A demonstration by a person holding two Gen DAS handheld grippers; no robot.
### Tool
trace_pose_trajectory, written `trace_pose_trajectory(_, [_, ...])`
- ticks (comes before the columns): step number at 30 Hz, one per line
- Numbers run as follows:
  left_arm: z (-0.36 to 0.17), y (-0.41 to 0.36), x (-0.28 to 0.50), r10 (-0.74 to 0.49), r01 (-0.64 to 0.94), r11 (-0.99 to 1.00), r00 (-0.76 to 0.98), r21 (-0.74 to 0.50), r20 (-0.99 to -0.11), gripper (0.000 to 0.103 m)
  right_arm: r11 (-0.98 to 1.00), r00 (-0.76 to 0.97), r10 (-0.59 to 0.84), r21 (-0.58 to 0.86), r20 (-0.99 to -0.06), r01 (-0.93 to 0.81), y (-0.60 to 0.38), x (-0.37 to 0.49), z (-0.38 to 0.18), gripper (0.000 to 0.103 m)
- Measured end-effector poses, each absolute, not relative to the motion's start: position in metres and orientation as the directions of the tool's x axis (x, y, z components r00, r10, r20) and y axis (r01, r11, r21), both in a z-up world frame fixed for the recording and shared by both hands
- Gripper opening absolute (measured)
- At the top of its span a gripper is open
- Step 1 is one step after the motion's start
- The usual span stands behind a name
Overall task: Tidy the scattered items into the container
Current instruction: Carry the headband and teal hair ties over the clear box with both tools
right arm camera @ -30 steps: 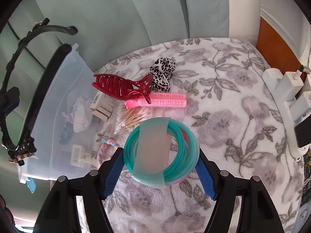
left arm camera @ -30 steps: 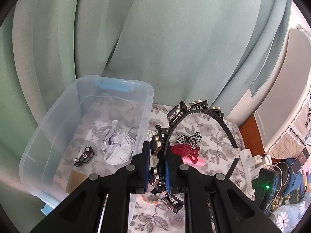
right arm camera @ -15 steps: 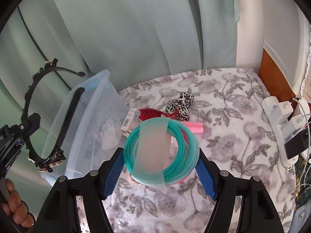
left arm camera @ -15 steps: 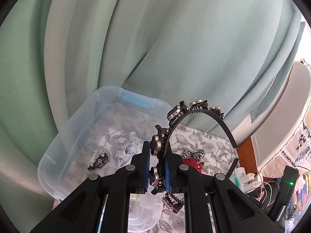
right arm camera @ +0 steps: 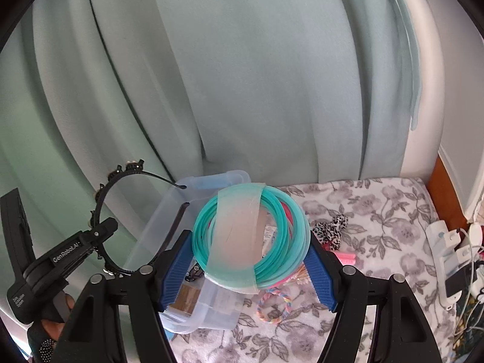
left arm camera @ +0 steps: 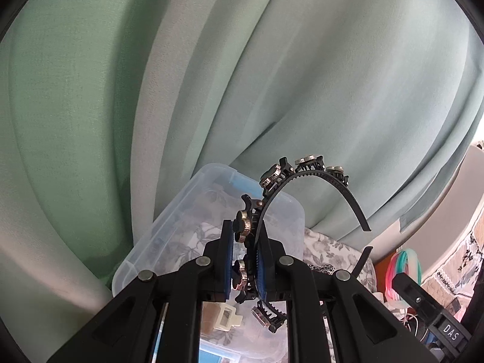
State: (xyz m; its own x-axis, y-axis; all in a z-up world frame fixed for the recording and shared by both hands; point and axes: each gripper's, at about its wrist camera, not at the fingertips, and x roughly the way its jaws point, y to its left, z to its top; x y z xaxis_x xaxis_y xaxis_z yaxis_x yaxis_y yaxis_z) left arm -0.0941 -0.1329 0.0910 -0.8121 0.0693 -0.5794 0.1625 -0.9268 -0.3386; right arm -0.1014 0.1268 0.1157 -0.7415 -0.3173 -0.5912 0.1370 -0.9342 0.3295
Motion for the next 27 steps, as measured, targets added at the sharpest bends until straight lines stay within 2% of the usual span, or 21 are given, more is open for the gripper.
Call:
trace_pose_trajectory(6, [0.089, -0.156, -0.087, 0.024, 0.219, -0.913, -0.815, -0.345, -0.580, 0.013, -0.924, -0.738, -0.366, 0.314, -0.567, 0.217, 0.098, -0.102, 0.131, 0.074])
trace_pose_trajectory(27, [0.062, -0.186, -0.078, -0.079, 0.340, -0.893, -0.762, -0.294, -0.642, 0.013, -0.879, -0.621, -0.471, 0.281, -0.626, 0.384, 0.018, -0.116, 0.115, 0.074])
